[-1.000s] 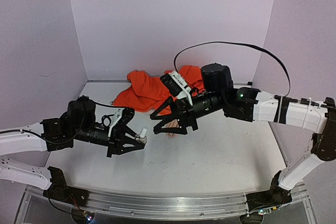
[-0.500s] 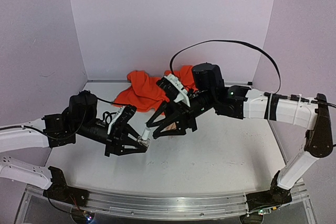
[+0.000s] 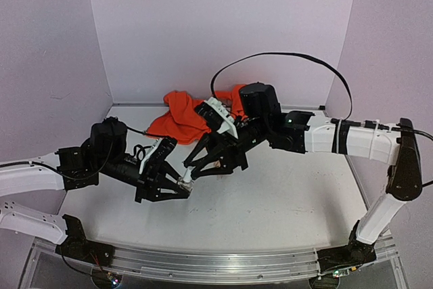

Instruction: Paint the nails

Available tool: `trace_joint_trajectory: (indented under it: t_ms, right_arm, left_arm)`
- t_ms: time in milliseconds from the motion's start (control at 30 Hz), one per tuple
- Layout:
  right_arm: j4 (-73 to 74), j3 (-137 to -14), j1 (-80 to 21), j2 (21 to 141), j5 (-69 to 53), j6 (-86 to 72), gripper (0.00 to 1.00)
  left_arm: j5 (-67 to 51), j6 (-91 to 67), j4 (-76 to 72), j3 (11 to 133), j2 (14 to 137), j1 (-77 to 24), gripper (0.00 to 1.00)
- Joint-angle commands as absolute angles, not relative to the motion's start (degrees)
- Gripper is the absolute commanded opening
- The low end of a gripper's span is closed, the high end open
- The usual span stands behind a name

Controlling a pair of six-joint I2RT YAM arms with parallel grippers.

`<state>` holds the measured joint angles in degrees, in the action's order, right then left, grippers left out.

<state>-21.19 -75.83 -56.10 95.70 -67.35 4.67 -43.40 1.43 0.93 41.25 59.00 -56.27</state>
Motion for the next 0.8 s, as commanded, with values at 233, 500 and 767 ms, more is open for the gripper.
trace_joint_trajectory:
  t_ms: [233,500,767]
  right_arm:
    - [-23.3,-78.9,-57.1,97.6,-70.5,4.3,0.10]
    - [-23.3,-75.2,-58.0,97.3,-65.5,2.9,0.00]
    - [-23.5,-75.0,-61.7,100.7,-32.7,-15.1,0.00]
  left_arm:
    - [-43.0,1.7,-2.4,45.5,58.8,-56.3,0.00]
    - [-26.7,2.0,-2.5,45.3,53.3,-56.3,0.00]
    - [-1.1,6.3,-7.9,46.4,53.0,-56.3,0.00]
